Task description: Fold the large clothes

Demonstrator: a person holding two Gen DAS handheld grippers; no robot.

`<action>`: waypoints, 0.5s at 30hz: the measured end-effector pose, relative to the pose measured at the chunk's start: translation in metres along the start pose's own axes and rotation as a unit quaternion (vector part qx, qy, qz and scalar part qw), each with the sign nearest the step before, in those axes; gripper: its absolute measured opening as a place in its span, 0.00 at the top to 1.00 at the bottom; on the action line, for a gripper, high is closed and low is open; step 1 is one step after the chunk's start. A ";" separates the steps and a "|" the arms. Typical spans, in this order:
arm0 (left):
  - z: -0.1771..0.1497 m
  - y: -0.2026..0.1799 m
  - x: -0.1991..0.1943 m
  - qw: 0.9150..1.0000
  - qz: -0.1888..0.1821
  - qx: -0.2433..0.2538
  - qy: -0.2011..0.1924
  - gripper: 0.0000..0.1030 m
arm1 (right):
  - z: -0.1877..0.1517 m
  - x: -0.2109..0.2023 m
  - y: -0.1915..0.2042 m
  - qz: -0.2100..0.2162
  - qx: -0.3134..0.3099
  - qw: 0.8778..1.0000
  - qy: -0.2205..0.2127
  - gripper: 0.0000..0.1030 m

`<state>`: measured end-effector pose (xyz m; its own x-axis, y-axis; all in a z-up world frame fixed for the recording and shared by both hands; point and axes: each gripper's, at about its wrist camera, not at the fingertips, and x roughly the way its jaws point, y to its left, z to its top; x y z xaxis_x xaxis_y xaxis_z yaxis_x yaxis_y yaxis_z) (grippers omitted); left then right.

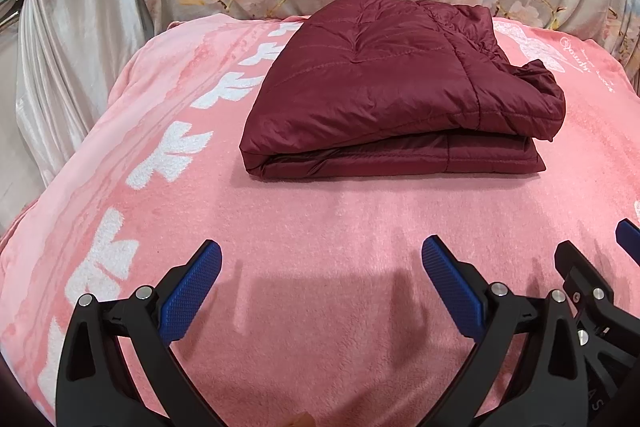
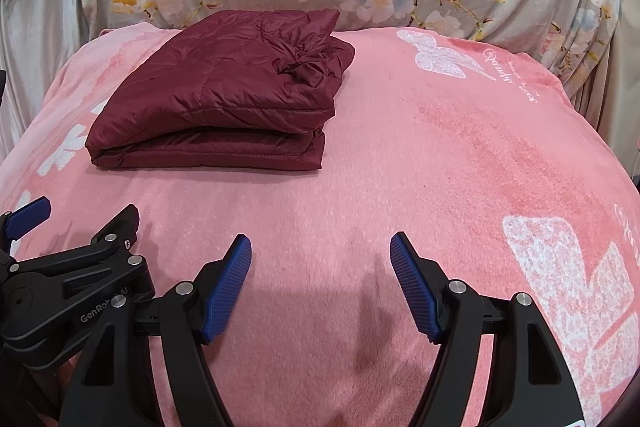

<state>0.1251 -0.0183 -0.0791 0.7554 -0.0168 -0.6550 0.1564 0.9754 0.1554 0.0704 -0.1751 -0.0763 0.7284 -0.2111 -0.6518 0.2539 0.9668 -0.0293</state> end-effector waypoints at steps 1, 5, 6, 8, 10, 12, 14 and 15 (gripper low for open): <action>0.000 0.000 0.000 1.000 0.000 0.000 0.000 0.05 | 0.000 0.000 0.000 -0.001 0.000 1.000 0.000 0.32; 0.000 0.000 0.000 1.000 -0.001 0.000 -0.001 0.05 | 0.000 -0.001 0.001 -0.001 -0.001 1.000 -0.002 0.32; 0.000 0.000 0.000 1.000 -0.001 0.000 -0.001 0.05 | 0.000 -0.002 0.001 -0.001 -0.001 1.000 -0.003 0.32; 0.000 0.000 -0.001 1.000 -0.001 0.001 -0.002 0.05 | 0.000 -0.002 0.001 -0.002 -0.002 1.000 -0.003 0.32; 0.000 -0.001 -0.002 1.000 -0.001 0.001 -0.004 0.05 | 0.000 -0.002 0.001 -0.002 -0.002 1.000 -0.004 0.32; 0.000 -0.001 -0.003 1.000 -0.003 0.001 -0.004 0.05 | 0.000 -0.003 0.001 -0.002 -0.002 1.000 -0.004 0.32; 0.001 -0.001 -0.004 1.000 -0.004 0.001 -0.005 0.05 | 0.000 -0.003 0.001 -0.002 -0.001 1.000 -0.005 0.32; 0.001 -0.001 -0.003 1.000 -0.004 0.001 -0.005 0.05 | 0.000 -0.003 0.001 -0.002 -0.001 1.000 -0.005 0.32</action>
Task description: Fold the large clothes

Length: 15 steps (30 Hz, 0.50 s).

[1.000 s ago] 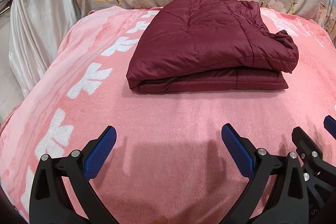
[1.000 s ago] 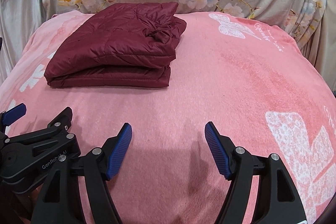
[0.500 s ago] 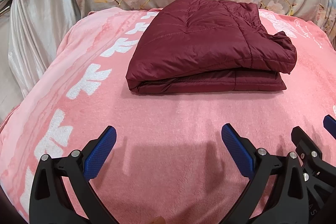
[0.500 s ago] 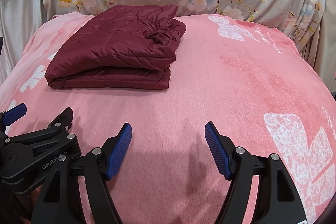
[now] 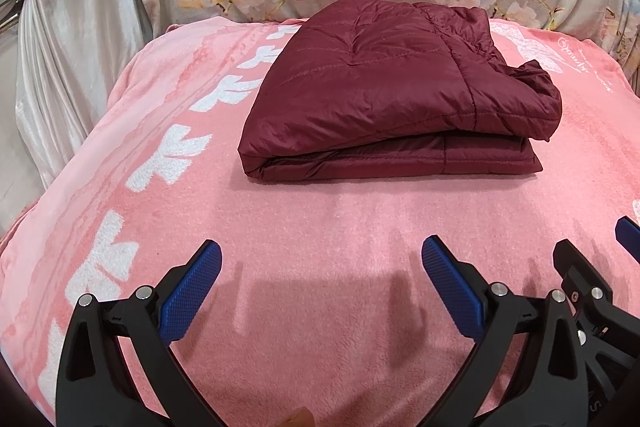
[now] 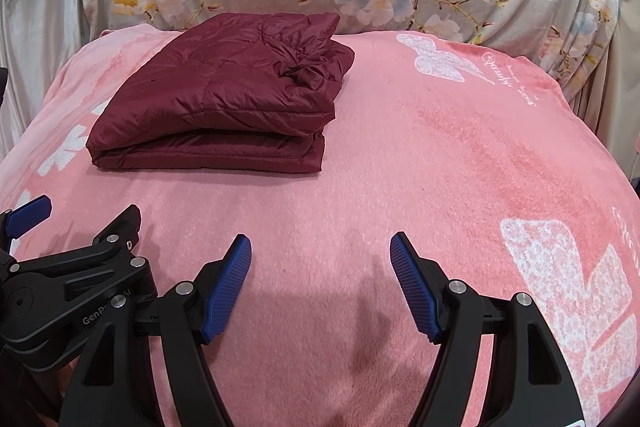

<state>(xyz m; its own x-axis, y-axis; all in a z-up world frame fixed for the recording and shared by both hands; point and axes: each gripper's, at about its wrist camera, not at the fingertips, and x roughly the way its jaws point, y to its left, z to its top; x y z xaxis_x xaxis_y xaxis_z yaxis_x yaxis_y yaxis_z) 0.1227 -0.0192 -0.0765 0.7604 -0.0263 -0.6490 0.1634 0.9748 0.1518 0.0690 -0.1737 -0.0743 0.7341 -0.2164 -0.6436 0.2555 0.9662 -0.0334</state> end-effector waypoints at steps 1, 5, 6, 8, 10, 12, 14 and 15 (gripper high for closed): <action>0.000 0.000 0.000 1.000 -0.001 0.000 0.000 0.05 | 0.000 0.000 0.000 0.000 0.000 1.000 0.000 0.32; 0.000 0.000 -0.001 1.000 0.000 0.000 -0.001 0.05 | 0.000 0.000 -0.001 0.000 -0.001 1.000 0.000 0.32; 0.000 -0.001 -0.001 1.000 0.000 0.000 -0.001 0.05 | 0.000 0.000 0.000 0.000 -0.001 1.000 0.000 0.32; 0.000 -0.001 0.000 1.000 0.001 0.002 -0.001 0.06 | 0.000 0.000 0.000 -0.001 -0.002 1.000 0.000 0.32; 0.001 -0.001 0.000 1.000 0.000 0.002 0.001 0.06 | 0.001 0.000 0.000 -0.001 -0.002 1.000 0.000 0.32; 0.001 -0.001 0.000 1.000 0.000 0.002 0.001 0.06 | 0.000 0.000 0.000 -0.001 -0.002 1.000 0.000 0.32; 0.001 -0.001 0.001 1.000 0.000 0.002 0.002 0.06 | 0.001 0.000 -0.001 -0.001 -0.002 1.000 0.000 0.32; 0.001 -0.001 0.000 1.000 0.000 0.002 0.002 0.06 | 0.001 0.000 -0.001 -0.001 -0.002 1.000 0.000 0.32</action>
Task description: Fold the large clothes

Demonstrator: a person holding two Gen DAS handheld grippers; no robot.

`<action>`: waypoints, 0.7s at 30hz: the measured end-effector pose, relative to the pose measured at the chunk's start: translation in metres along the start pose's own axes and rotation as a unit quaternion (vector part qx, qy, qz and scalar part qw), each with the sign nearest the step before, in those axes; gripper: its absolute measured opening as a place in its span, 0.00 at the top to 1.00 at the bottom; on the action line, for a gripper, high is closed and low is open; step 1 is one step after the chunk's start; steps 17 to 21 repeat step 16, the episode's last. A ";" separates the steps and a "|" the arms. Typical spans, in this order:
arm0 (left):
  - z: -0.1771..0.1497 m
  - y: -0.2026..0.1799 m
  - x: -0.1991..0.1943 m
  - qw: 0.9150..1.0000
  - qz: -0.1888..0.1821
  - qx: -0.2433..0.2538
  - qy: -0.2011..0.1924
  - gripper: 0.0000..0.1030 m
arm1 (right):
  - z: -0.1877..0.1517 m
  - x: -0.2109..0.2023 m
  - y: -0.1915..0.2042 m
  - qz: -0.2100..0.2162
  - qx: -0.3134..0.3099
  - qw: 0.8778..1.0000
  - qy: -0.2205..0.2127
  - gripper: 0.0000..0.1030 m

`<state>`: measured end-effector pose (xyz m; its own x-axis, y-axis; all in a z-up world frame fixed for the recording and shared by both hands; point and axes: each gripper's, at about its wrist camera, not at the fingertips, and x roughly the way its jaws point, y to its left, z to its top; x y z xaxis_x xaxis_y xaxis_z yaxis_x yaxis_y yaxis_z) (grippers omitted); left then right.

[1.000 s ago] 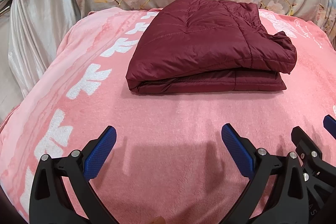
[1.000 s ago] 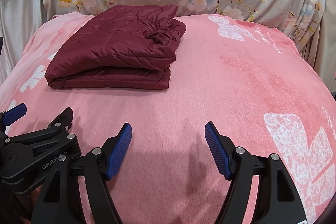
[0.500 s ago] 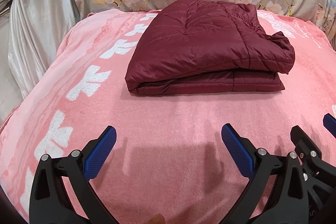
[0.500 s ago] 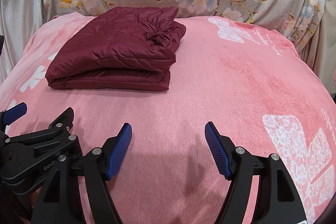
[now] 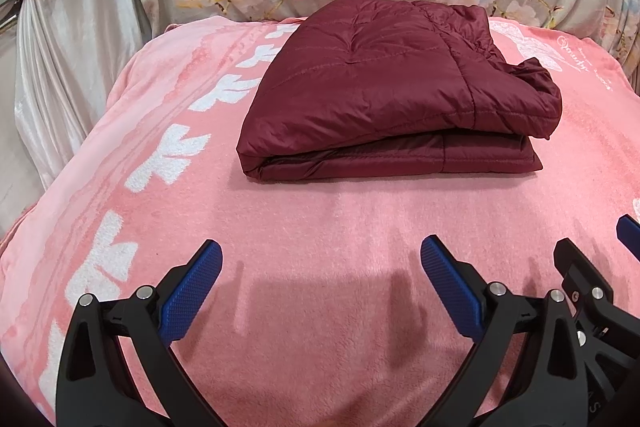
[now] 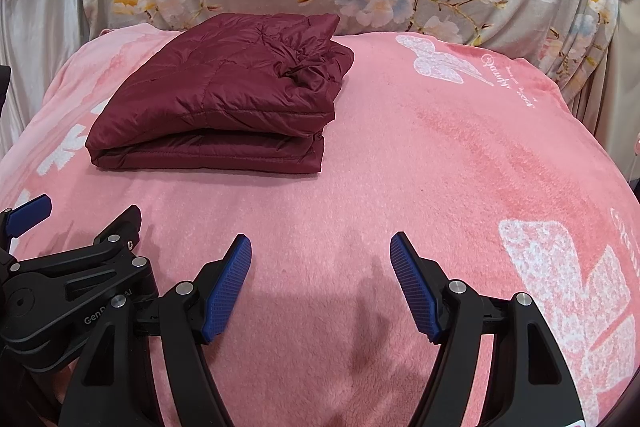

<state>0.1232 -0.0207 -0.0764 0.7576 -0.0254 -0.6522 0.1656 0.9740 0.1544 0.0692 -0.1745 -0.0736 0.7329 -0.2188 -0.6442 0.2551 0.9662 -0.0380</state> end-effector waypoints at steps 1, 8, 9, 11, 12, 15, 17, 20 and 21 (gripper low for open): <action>0.000 0.000 0.000 1.000 -0.001 0.000 0.000 0.06 | 0.000 0.000 0.001 0.000 0.000 1.000 -0.001 0.32; 0.000 -0.001 0.000 1.000 0.000 0.000 -0.001 0.06 | -0.001 0.000 0.001 0.000 0.000 1.000 -0.001 0.32; 0.000 0.000 0.000 1.000 0.001 0.000 -0.001 0.06 | 0.000 -0.001 0.001 0.000 0.000 1.000 -0.002 0.32; 0.000 -0.002 0.000 1.000 0.007 0.001 -0.001 0.06 | 0.000 0.000 0.002 -0.002 -0.002 1.000 -0.001 0.32; -0.001 -0.001 0.001 1.000 0.005 0.002 -0.001 0.07 | 0.000 -0.001 0.002 -0.003 -0.002 1.000 -0.001 0.32; -0.001 -0.003 0.001 1.000 0.005 0.002 -0.002 0.07 | 0.000 -0.001 0.002 -0.003 -0.002 1.000 -0.001 0.32; -0.002 -0.002 0.001 1.000 0.005 0.002 -0.002 0.07 | 0.000 -0.001 0.002 -0.003 -0.002 1.000 -0.001 0.32; -0.002 -0.002 0.001 1.000 0.005 0.002 -0.002 0.07 | 0.000 -0.001 0.002 -0.003 -0.002 1.000 -0.001 0.32; -0.002 -0.002 0.001 1.000 0.005 0.002 -0.002 0.07 | 0.000 -0.001 0.002 -0.003 -0.002 1.000 -0.001 0.32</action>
